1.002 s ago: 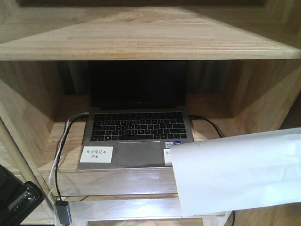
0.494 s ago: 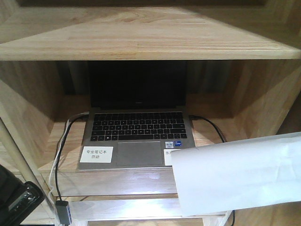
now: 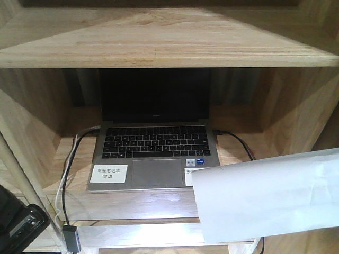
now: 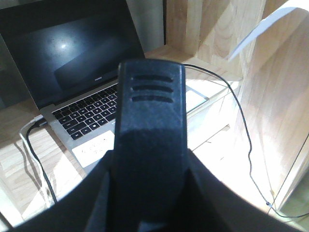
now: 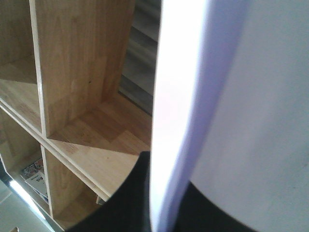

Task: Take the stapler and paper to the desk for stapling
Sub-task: 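Drive the base away from the shelf holding stapler and paper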

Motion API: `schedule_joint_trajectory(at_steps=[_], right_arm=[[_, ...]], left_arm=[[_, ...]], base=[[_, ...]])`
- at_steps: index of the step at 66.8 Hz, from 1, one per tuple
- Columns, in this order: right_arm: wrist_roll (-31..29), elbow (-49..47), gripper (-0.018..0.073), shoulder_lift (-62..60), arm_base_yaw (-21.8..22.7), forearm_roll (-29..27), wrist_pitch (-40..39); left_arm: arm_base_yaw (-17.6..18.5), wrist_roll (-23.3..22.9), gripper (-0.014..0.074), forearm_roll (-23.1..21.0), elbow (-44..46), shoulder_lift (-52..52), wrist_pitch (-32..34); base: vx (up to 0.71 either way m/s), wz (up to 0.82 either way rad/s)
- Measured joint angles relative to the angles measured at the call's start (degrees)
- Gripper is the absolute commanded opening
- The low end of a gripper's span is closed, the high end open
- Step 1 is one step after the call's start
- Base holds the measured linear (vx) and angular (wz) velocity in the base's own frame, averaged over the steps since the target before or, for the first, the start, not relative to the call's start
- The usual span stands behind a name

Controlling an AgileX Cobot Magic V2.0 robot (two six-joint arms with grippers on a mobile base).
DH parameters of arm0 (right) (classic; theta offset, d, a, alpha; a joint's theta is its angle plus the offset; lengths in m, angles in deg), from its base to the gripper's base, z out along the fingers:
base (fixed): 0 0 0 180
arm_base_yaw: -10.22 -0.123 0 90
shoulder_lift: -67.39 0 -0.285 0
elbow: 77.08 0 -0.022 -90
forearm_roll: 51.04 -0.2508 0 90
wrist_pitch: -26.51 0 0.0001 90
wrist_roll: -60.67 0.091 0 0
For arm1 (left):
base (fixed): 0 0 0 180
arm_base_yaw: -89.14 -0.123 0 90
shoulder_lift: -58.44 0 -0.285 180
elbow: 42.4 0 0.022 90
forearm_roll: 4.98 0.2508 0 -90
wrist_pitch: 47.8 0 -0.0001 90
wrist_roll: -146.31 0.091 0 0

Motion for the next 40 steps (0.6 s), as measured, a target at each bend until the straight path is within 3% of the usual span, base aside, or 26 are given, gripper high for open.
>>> schedule_joint_trajectory(at_steps=[40], right_arm=[[0.0, 0.0, -0.0005, 0.0, 0.0, 0.0, 0.0]], left_arm=[[0.0, 0.0, -0.0007, -0.1, 0.0, 0.0, 0.0]], base=[[-0.03, -0.01]])
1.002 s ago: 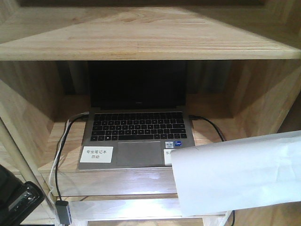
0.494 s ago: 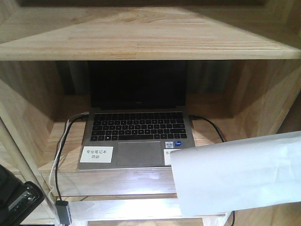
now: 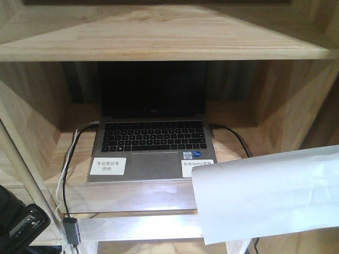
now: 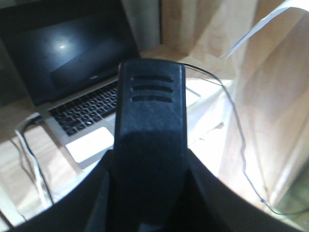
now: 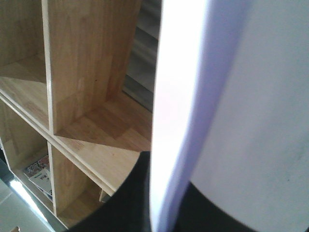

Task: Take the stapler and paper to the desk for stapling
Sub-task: 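Drive the base away from the shelf holding stapler and paper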

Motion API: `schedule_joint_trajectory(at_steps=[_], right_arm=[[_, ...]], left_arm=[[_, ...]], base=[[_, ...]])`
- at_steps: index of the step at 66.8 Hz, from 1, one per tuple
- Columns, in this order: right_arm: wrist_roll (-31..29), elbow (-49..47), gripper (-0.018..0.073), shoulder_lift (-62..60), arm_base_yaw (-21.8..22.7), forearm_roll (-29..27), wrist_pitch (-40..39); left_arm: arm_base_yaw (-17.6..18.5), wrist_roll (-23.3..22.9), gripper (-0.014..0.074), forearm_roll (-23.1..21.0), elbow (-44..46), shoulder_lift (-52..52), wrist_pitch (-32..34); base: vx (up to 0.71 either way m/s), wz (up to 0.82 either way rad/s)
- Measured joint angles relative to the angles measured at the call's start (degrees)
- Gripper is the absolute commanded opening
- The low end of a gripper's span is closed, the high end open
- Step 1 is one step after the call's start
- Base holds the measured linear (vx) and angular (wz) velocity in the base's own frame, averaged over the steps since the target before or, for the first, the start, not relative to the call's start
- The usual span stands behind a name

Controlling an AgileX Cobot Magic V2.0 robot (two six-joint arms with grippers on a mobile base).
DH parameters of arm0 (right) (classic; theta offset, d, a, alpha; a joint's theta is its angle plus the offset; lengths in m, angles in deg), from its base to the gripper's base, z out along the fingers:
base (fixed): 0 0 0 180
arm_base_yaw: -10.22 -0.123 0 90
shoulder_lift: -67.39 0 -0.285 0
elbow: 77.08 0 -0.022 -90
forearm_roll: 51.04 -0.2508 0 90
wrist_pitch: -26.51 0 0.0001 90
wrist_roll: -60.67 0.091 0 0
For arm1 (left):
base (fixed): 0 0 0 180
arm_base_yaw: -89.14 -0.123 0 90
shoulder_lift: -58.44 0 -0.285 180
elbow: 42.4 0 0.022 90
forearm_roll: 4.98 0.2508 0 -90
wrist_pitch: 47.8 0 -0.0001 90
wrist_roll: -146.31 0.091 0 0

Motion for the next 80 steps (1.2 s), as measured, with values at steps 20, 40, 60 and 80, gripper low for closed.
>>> schedule_joint_trajectory(at_steps=[20, 40, 60, 80], right_arm=[[0.0, 0.0, -0.0005, 0.0, 0.0, 0.0, 0.0], [0.0, 0.0, -0.0005, 0.0, 0.0, 0.0, 0.0], [0.0, 0.0, -0.0005, 0.0, 0.0, 0.0, 0.0], [0.0, 0.0, -0.0005, 0.0, 0.0, 0.0, 0.0]], left_arm=[[0.0, 0.0, -0.0007, 0.0, 0.0, 0.0, 0.0], [0.0, 0.0, -0.0007, 0.0, 0.0, 0.0, 0.0], [0.0, 0.0, -0.0007, 0.0, 0.0, 0.0, 0.0], [0.0, 0.0, -0.0007, 0.0, 0.0, 0.0, 0.0]], base=[[-0.13, -0.04], [-0.15, -0.02], [-0.11, 0.04], [-0.06, 0.12]])
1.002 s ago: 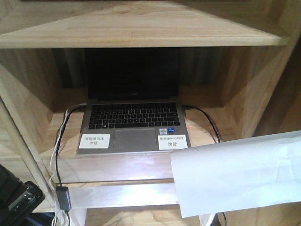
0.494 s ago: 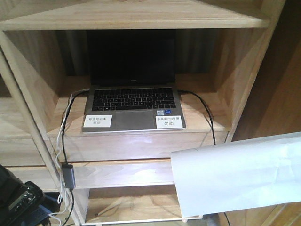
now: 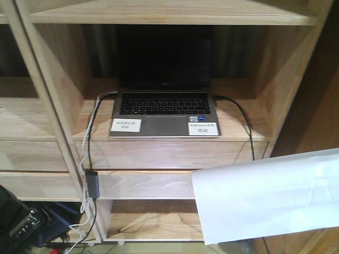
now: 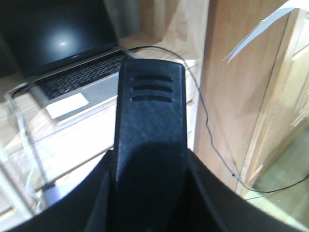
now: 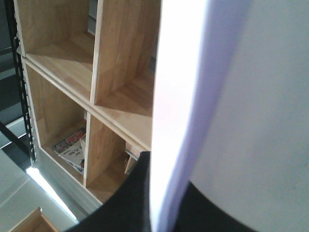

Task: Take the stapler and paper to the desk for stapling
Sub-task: 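Drive the base away from the shelf holding stapler and paper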

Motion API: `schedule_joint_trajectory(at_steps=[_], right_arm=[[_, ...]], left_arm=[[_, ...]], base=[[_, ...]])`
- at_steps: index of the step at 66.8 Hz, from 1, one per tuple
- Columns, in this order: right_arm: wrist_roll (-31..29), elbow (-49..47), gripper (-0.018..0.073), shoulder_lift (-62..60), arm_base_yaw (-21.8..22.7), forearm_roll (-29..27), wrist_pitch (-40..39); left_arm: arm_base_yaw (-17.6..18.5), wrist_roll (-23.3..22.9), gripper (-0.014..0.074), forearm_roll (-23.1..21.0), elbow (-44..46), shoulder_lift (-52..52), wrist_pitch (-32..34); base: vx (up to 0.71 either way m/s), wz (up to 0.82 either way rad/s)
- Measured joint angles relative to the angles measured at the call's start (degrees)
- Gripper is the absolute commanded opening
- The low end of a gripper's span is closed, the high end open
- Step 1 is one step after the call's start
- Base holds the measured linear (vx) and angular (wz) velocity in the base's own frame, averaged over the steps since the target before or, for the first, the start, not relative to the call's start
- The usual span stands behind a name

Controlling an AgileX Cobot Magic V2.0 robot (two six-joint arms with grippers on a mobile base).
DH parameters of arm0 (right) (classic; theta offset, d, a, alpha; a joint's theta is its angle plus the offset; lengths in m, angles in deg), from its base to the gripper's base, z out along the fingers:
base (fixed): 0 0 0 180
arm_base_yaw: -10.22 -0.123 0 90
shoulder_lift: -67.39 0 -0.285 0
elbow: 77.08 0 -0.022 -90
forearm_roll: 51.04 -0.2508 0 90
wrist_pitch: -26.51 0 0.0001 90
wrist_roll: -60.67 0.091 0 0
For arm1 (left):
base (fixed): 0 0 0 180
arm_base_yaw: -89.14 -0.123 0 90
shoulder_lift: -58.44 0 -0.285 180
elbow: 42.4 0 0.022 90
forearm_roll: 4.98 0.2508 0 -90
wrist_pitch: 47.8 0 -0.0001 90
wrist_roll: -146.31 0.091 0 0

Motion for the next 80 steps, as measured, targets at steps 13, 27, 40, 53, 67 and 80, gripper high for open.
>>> schedule_joint_trajectory(at_steps=[13, 27, 40, 53, 67, 80], right_arm=[[0.0, 0.0, -0.0005, 0.0, 0.0, 0.0, 0.0], [0.0, 0.0, -0.0005, 0.0, 0.0, 0.0, 0.0], [0.0, 0.0, -0.0005, 0.0, 0.0, 0.0, 0.0], [0.0, 0.0, -0.0005, 0.0, 0.0, 0.0, 0.0], [0.0, 0.0, -0.0005, 0.0, 0.0, 0.0, -0.1], [0.0, 0.0, -0.0005, 0.0, 0.0, 0.0, -0.1]], left_arm=[[0.0, 0.0, -0.0007, 0.0, 0.0, 0.0, 0.0], [0.0, 0.0, -0.0007, 0.0, 0.0, 0.0, 0.0], [0.0, 0.0, -0.0007, 0.0, 0.0, 0.0, 0.0], [0.0, 0.0, -0.0007, 0.0, 0.0, 0.0, 0.0], [0.0, 0.0, -0.0007, 0.0, 0.0, 0.0, 0.0], [0.0, 0.0, -0.0007, 0.0, 0.0, 0.0, 0.0]], base=[[-0.04, 0.24], [-0.03, 0.43], [-0.03, 0.64], [-0.01, 0.65], [0.02, 0.57], [0.06, 0.55]])
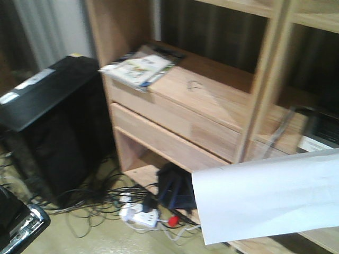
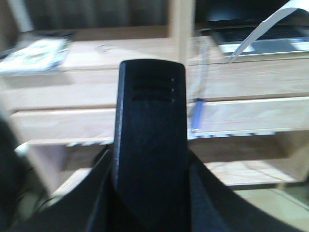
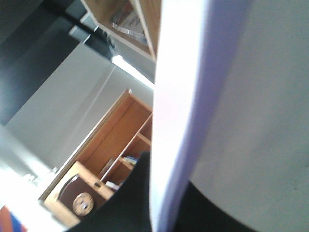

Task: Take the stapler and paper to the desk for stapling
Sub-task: 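Drive the base away from the shelf holding stapler and paper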

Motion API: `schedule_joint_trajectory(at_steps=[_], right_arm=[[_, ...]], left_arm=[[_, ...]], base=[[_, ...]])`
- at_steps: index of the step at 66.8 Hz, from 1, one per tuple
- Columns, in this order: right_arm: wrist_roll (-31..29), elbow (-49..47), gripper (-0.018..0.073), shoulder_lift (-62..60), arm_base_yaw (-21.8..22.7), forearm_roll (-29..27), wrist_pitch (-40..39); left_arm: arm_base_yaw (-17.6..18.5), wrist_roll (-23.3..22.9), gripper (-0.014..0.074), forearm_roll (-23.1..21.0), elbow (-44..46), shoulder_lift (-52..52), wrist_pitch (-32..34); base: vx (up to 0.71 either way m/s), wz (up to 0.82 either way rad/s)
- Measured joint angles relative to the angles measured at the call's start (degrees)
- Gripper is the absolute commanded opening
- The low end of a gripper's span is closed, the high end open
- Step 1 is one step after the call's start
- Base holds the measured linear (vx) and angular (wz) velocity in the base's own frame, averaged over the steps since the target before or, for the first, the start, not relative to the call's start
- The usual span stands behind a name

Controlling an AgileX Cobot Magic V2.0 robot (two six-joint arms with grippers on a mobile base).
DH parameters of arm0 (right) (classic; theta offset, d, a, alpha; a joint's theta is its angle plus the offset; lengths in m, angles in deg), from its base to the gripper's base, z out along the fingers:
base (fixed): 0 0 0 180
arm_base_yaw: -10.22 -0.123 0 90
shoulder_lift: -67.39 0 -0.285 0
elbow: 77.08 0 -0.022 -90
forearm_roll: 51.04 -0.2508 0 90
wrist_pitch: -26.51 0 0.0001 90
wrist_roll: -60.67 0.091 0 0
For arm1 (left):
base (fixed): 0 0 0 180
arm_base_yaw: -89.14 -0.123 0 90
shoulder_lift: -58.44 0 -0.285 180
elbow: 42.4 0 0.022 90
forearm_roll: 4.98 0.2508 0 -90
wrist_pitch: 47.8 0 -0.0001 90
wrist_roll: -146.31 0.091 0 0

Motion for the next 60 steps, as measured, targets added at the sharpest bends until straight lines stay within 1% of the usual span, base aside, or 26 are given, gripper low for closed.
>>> schedule_joint_trajectory(at_steps=[27, 60], right_arm=[[0.0, 0.0, -0.0005, 0.0, 0.0, 0.0, 0.0], [0.0, 0.0, -0.0005, 0.0, 0.0, 0.0, 0.0]], left_arm=[[0.0, 0.0, -0.0007, 0.0, 0.0, 0.0, 0.0], [0.0, 0.0, -0.0007, 0.0, 0.0, 0.0, 0.0]], base=[[0.06, 0.60], [0.06, 0.77]])
